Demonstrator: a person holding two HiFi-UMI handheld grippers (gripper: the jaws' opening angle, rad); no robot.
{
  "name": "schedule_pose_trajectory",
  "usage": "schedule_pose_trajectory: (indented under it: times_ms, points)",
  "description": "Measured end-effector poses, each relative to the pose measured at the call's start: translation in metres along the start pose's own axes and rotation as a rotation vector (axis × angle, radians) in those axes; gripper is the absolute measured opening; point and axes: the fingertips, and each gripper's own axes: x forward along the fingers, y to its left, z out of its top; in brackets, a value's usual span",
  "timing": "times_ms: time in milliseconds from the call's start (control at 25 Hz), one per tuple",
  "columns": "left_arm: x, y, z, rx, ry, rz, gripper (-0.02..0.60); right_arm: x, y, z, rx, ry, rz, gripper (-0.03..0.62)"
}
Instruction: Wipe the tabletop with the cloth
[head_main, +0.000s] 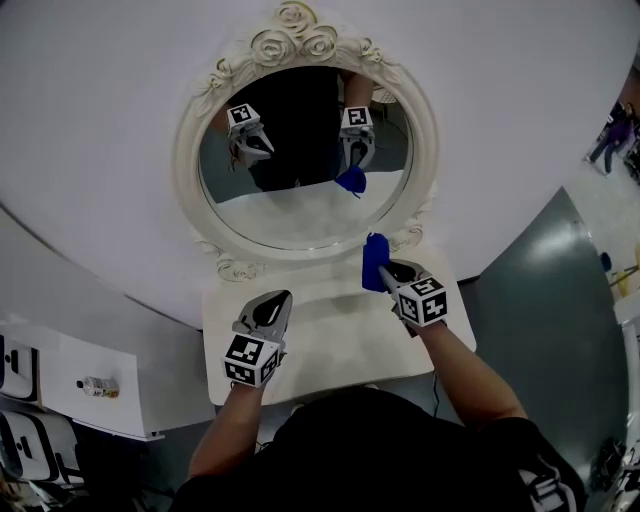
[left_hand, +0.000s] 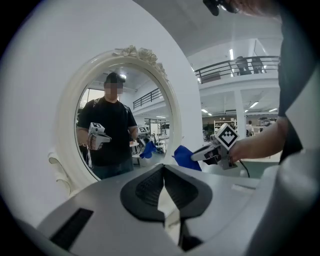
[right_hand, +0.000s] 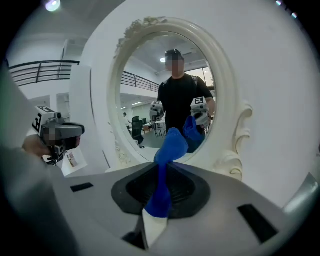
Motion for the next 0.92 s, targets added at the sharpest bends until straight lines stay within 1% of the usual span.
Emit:
schedule_pose_trajectory:
  times_ms: [160, 400, 600, 920]
  points:
    - [-0.013, 0.004, 0.005, 0.019, -0.010, -0.004, 0.012, -0.013, 0.031, 0.026, -0.073, -0.069, -0.004, 0.041]
    - [-0.031, 0.003, 0.007, 0.036, -0.019, -0.016, 0.012, -0.036, 0.061, 0.051, -0.116, -0.154, -0.030, 0.041]
    - [-0.040, 0.002, 0.008, 0.037, -0.026, -0.024, 0.012, -0.043, 0.076, 0.062, -0.142, -0.182, -0.042, 0.041]
    - [-0.055, 0.004, 0.009, 0.042, -0.036, -0.024, 0.012, -0.042, 0.091, 0.064, -0.132, -0.194, -0.044, 0.041]
